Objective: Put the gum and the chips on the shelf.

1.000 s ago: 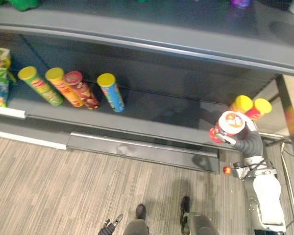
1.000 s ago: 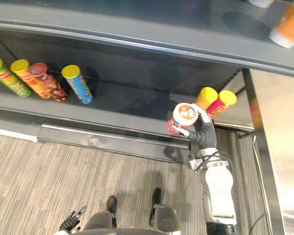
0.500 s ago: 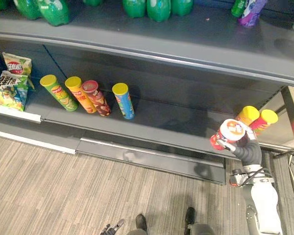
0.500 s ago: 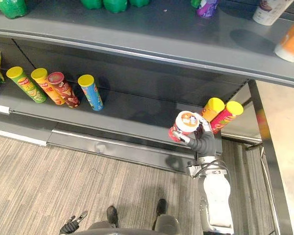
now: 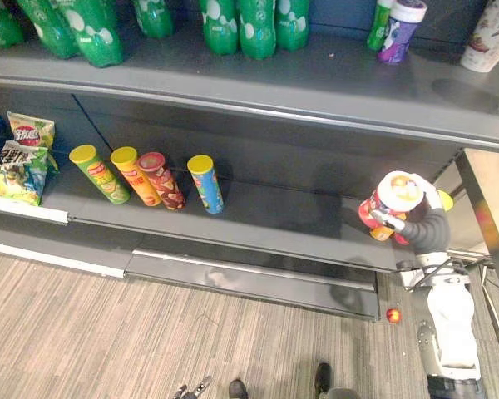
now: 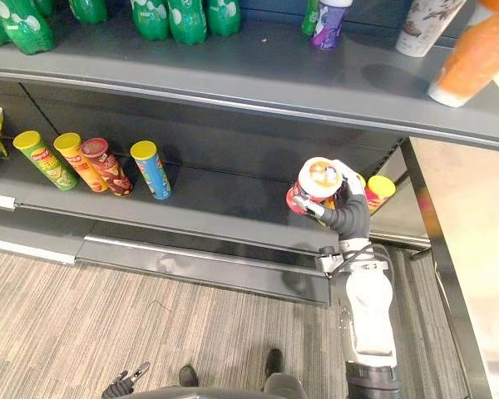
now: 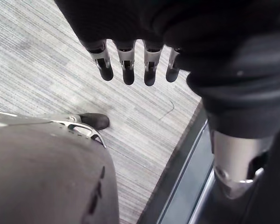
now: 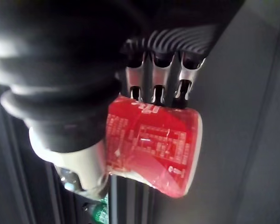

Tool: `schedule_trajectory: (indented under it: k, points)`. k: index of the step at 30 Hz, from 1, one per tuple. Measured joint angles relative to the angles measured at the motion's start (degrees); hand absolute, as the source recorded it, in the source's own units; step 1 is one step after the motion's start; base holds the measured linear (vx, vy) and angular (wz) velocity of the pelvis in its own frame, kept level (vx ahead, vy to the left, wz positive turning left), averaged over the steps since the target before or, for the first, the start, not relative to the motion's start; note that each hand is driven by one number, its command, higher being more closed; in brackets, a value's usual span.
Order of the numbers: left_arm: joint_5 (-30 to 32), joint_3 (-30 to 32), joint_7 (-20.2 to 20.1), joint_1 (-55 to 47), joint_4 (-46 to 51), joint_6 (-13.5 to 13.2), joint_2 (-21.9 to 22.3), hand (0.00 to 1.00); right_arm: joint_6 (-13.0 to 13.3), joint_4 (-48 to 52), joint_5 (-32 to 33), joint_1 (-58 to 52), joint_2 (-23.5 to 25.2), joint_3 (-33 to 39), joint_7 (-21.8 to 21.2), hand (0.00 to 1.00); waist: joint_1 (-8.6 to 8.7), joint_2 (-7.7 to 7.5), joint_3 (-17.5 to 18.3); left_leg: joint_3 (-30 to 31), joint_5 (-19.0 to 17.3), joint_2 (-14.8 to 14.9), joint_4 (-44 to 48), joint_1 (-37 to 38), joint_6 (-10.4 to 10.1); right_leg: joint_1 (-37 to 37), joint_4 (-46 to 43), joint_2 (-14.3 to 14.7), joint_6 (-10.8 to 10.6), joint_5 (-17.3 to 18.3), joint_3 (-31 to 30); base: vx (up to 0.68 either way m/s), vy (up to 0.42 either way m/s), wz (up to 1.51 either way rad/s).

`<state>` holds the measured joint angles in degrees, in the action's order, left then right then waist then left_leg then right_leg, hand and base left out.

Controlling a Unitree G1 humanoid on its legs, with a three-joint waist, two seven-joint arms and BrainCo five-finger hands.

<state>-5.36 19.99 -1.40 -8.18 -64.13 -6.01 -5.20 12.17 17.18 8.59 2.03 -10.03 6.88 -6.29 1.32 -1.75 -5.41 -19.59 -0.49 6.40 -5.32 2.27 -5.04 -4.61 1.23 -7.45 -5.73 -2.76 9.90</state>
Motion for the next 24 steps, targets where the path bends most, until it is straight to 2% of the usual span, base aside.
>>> schedule_trajectory:
  k: [7,17,24]
  points:
    - [0.06,-0.07,-0.02,0.09,-0.96,0.24,-0.19,0.00,-1.43,0.36,5.37,3.00,-3.71,0.07,-0.02,1.00,0.16,0.07,0.61,-0.39,0.39,0.12,-0.41,0.15,0.11,-0.01,0.80,0.40,0.18,-0.98,-1.03,-0.05,-0.026,-0.07]
    - [1.68,-1.81,-0.06,-0.02,-1.24,0.50,-0.87,0.00,-1.93,0.34,7.75,10.22,-6.06,-0.28,-0.16,1.00,0.03,-0.09,0.83,-1.48,0.96,0.59,-0.46,0.62,-0.07,-0.10,0.91,1.02,0.71,-1.71,-2.13,-0.01,-0.020,-0.05]
    - [1.73,-4.21,-0.08,-0.11,-1.33,1.18,-1.69,0.00,-2.30,-0.13,8.39,15.25,-9.77,-1.51,-0.04,1.00,0.15,-0.27,1.10,-2.19,1.17,0.79,-0.49,0.90,-0.22,-0.07,1.66,1.47,0.84,-2.45,-3.16,-0.02,-0.023,-0.08]
